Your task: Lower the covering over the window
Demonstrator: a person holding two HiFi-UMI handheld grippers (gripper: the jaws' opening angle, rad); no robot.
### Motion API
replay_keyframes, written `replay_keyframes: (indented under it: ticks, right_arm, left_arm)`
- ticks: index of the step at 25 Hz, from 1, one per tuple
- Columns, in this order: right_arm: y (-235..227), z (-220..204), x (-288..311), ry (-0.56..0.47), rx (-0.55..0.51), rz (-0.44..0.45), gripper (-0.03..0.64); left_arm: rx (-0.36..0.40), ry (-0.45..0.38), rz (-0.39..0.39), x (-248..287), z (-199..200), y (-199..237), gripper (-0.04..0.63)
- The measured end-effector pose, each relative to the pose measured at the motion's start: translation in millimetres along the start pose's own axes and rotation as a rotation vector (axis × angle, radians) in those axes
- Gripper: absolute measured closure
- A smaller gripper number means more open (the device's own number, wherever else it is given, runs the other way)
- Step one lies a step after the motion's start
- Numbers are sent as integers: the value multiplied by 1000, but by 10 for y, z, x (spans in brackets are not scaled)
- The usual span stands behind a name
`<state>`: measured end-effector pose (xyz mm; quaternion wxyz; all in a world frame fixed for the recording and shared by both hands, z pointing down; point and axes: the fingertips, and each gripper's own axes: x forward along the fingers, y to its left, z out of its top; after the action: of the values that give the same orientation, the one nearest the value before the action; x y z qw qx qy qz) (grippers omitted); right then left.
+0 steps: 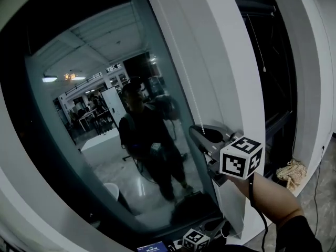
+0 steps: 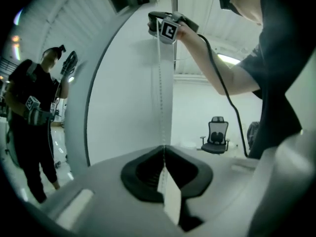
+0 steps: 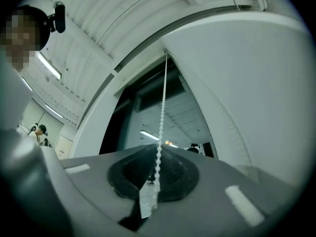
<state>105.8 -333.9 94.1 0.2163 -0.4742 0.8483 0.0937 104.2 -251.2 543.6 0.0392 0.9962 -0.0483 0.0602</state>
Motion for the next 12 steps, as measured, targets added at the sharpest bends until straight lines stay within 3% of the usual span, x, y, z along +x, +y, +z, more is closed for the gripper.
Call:
replay_keyframes:
  ticks: [4,7,12]
  right_arm:
    - [170,-116,-54,36,-65,59,614]
    - [202,-242,-198,18,-141,48,614]
    - [233,99,-175,-51,15,81,580]
  left_arm:
    - [-29,6,10,-66,28,-83,583]
    - [-9,17,11,-64,58,-68,583]
    - [-38,-4,22,-111,60,-69,583]
